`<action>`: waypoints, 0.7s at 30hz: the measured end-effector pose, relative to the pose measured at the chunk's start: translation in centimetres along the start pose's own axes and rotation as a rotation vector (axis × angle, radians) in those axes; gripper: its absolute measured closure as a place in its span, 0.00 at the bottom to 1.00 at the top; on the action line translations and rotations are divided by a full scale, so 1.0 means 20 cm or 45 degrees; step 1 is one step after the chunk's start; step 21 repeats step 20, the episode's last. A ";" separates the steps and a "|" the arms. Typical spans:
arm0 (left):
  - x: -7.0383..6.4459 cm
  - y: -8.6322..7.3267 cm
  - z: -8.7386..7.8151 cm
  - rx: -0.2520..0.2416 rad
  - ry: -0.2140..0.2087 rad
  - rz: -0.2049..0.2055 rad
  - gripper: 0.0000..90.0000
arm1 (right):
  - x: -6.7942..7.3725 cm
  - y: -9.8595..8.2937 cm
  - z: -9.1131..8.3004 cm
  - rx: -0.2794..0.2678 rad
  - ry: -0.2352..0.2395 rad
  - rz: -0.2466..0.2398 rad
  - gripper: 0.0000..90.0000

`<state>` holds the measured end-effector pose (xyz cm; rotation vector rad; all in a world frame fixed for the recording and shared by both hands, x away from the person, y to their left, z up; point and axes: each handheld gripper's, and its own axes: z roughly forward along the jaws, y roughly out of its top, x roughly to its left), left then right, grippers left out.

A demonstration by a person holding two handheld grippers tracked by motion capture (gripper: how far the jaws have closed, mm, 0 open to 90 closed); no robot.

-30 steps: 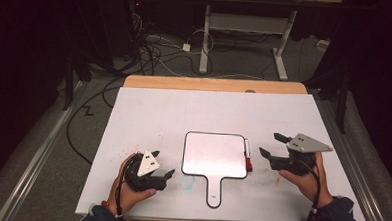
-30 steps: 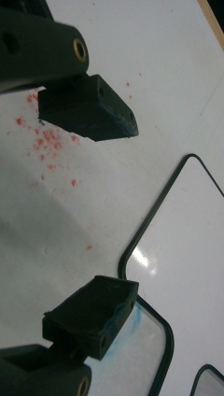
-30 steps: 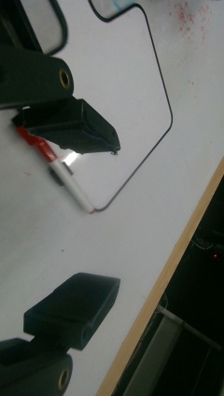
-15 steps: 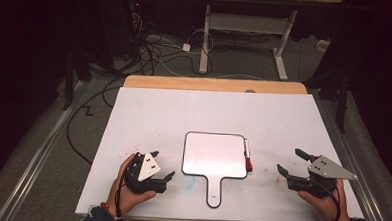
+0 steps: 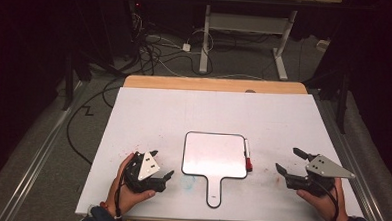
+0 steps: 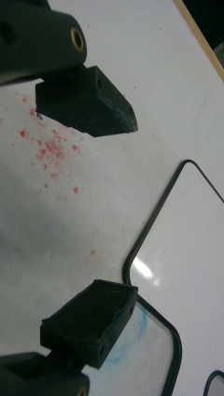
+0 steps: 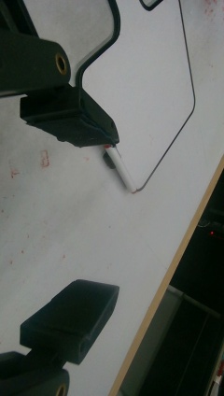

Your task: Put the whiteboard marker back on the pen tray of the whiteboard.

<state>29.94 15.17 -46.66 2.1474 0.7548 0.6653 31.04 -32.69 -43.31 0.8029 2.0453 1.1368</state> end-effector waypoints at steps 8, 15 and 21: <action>0.02 0.00 0.00 0.012 0.012 -0.034 0.20 | 0.00 0.02 0.00 -0.001 -0.027 -0.049 0.27; 0.02 0.01 0.01 0.023 0.024 -0.037 0.20 | 0.01 0.02 -0.01 -0.007 -0.045 -0.088 0.27; 0.03 0.00 0.02 0.032 0.031 -0.057 0.20 | 0.01 0.03 -0.01 -0.044 -0.023 -0.086 0.27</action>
